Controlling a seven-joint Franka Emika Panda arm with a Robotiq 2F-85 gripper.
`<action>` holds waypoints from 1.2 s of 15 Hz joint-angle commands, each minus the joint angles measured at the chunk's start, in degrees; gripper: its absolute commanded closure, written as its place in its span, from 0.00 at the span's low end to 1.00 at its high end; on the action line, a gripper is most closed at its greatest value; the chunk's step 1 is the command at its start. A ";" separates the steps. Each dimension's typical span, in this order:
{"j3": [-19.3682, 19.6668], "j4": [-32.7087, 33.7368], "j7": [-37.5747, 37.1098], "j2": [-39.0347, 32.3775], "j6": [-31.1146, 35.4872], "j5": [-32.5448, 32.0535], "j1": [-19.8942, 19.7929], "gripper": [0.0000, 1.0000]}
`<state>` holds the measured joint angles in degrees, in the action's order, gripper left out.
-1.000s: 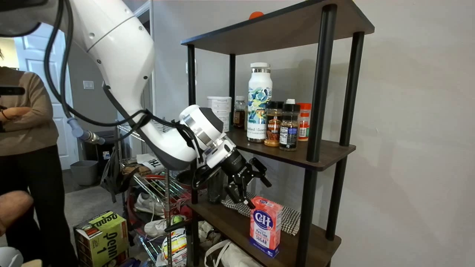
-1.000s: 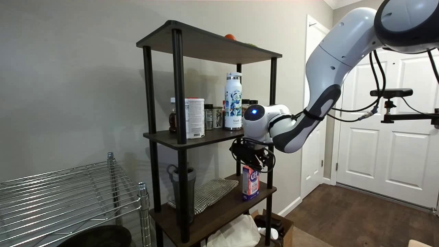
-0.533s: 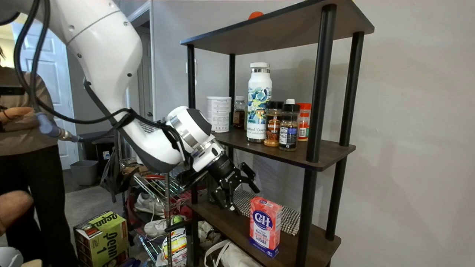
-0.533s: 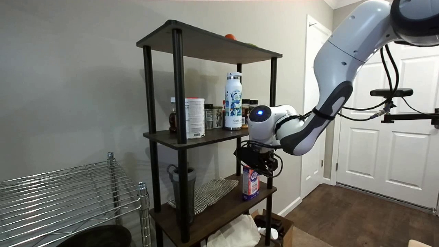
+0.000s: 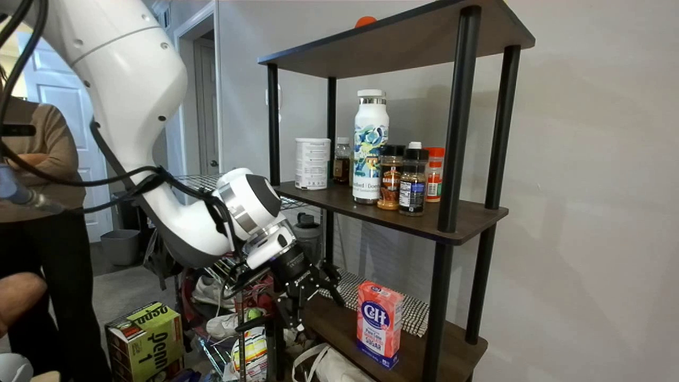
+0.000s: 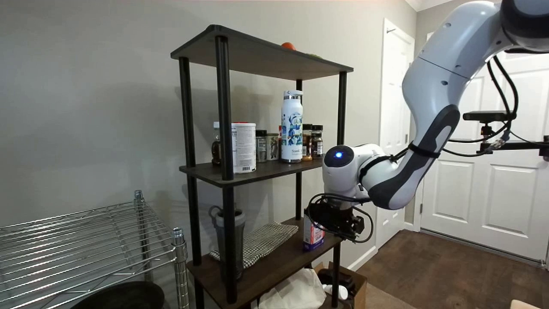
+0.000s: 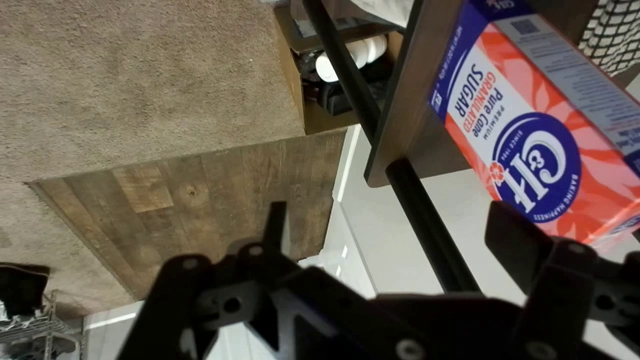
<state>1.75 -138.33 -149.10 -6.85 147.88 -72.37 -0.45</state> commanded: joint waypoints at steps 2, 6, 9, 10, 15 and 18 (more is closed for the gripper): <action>-0.36 -8.95 0.00 8.49 5.33 0.88 0.16 0.00; -0.89 -14.82 0.00 17.07 8.44 2.91 0.19 0.00; -2.00 -18.27 0.00 24.65 7.29 6.04 -0.16 0.00; -2.32 -19.30 0.00 26.79 7.34 7.07 -0.29 0.00; -5.10 -24.88 0.00 36.20 8.54 13.00 -1.02 0.00; -4.42 -21.16 0.00 32.87 7.33 12.24 0.06 0.00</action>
<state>-2.69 -159.48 -149.10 26.03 155.20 -60.11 -0.39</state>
